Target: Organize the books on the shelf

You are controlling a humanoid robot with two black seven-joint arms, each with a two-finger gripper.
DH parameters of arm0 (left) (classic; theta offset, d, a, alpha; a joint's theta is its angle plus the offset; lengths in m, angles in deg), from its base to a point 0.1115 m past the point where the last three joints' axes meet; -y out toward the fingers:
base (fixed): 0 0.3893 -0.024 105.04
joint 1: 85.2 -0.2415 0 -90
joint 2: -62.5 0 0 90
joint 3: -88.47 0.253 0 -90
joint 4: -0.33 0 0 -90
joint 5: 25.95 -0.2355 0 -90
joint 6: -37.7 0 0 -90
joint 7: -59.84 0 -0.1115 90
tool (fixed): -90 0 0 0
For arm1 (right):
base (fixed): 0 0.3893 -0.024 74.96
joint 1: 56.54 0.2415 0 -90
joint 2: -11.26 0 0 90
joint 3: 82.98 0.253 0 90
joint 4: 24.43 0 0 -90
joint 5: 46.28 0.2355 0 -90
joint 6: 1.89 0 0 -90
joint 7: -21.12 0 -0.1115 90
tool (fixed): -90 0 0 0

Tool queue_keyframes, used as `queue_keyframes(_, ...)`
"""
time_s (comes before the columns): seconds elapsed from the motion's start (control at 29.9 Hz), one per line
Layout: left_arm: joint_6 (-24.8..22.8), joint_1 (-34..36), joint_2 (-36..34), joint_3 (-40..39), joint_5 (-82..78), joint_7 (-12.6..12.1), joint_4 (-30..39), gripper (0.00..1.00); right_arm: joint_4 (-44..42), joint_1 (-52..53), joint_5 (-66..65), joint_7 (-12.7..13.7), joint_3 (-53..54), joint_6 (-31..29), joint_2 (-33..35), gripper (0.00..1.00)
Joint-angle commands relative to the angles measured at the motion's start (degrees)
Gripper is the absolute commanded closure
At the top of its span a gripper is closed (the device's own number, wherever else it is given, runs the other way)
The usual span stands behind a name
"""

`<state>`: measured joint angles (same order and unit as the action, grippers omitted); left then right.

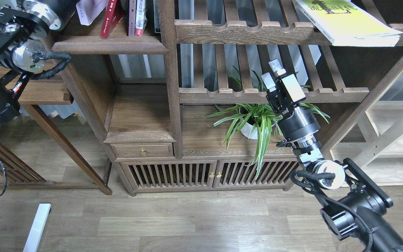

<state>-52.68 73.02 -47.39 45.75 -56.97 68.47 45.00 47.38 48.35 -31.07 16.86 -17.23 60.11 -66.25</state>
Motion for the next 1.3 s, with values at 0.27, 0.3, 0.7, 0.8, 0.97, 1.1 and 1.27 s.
queue_keyframes(0.27,0.29,-1.96,-0.59,0.80,-0.09,1.83,-0.02,0.75,0.00,-1.00,0.00,0.04,-0.01,0.00,0.00,0.14)
queue_keyframes(0.3,0.29,-1.96,-0.59,0.80,-0.09,1.83,-0.02,0.75,0.00,-1.00,0.00,0.04,-0.01,0.00,0.00,0.14)
queue_keyframes(0.7,1.26,-1.69,-1.03,2.12,-0.18,4.11,-2.74,0.61,0.08,-1.27,0.00,0.04,-0.01,0.00,0.00,0.14)
queue_keyframes(0.8,1.78,-1.34,-0.77,2.12,-0.18,5.07,-3.27,0.59,0.08,-1.27,0.00,0.13,-0.01,0.00,0.08,0.14)
queue_keyframes(0.97,2.84,-1.08,-0.15,2.12,-0.18,6.31,-3.27,0.53,0.08,-1.27,-0.09,0.13,-0.01,0.00,0.08,0.14)
queue_keyframes(1.1,3.19,-0.29,-0.24,2.12,-0.09,6.49,-3.27,0.51,0.17,-1.27,-0.09,0.22,-0.09,0.00,0.17,0.14)
queue_keyframes(1.27,3.37,1.55,-0.24,2.03,-0.18,6.40,-3.36,0.48,0.26,-1.27,-0.18,0.22,-0.18,0.00,0.17,0.14)
